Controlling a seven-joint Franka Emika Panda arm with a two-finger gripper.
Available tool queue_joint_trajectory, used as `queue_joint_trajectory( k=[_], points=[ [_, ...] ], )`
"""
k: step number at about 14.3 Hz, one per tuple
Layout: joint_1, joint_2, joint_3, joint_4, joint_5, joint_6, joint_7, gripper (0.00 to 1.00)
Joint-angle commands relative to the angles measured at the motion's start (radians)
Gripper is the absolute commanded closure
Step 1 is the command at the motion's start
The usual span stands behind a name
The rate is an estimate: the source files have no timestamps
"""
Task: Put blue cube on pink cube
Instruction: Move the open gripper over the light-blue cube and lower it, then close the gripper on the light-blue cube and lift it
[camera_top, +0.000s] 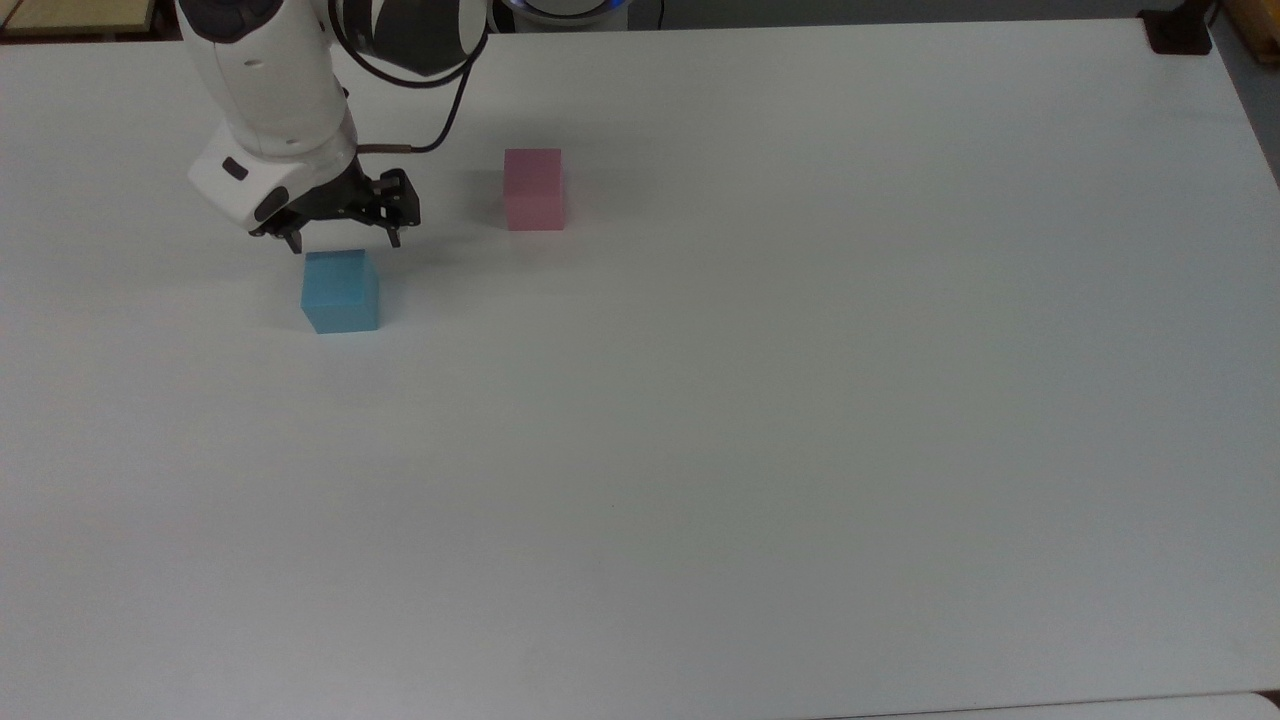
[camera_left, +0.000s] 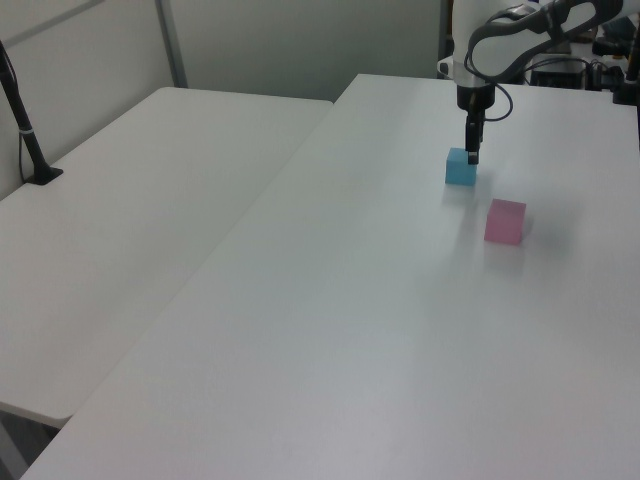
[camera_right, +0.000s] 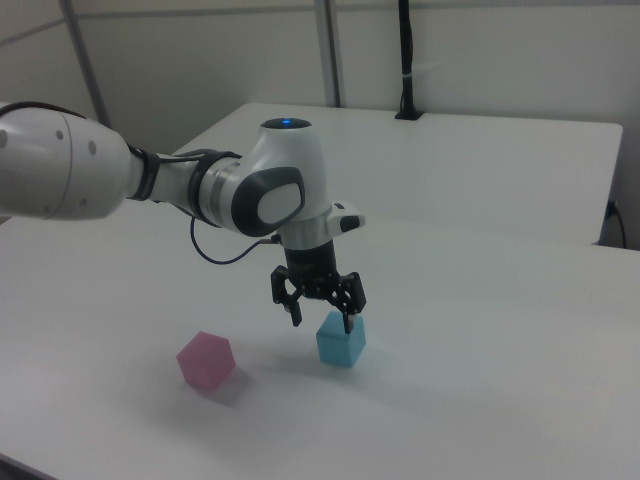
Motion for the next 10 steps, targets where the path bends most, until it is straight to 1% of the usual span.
queue_joint_trajectory(
  k=[1, 8, 9, 10],
  points=[
    [0.002, 0.033, -0.002, 0.016, -0.016, 0.062, 0.039, 0.00],
    [0.000, 0.062, -0.002, 0.019, -0.056, 0.083, 0.062, 0.00],
    [0.000, 0.064, -0.002, 0.018, -0.057, 0.083, 0.062, 0.03],
    [0.002, 0.065, -0.002, 0.018, -0.057, 0.083, 0.064, 0.11]
  ],
)
